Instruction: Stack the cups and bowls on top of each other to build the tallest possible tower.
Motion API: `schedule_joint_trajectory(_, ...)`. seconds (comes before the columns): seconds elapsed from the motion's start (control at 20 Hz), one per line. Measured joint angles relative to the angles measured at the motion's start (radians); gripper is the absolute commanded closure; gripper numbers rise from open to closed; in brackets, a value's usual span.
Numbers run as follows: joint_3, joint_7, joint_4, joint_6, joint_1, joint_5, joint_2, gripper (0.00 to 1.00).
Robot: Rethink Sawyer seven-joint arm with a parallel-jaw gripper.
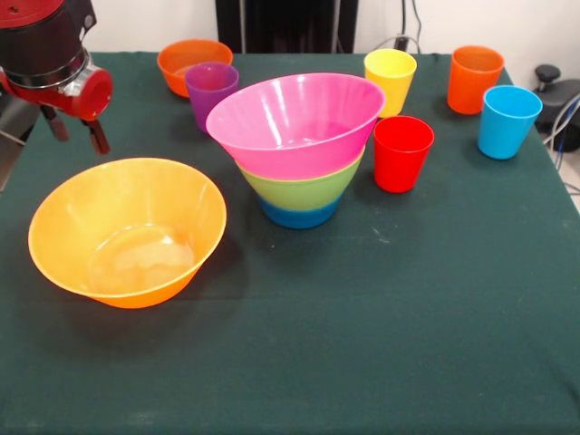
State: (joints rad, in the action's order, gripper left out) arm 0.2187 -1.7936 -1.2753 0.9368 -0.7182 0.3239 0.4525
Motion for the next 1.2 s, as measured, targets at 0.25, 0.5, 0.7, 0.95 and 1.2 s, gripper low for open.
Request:
schedule_joint_trajectory(0.25, 0.000, 0.000, -0.012, 0.000, -0.009, 0.000, -0.001, 0.00)
schedule_joint_trajectory(0.5, 0.000, 0.000, -0.015, 0.000, -0.013, 0.000, -0.001, 0.00)
schedule_joint_trajectory(0.7, 0.000, 0.000, -0.015, 0.000, -0.012, 0.000, -0.003, 0.00)
schedule_joint_trajectory(0.95, 0.000, 0.000, -0.015, 0.000, -0.013, 0.000, -0.011, 0.00)
schedule_joint_trajectory(1.2, 0.000, 0.000, -0.015, -0.005, -0.013, 0.000, -0.025, 0.00)
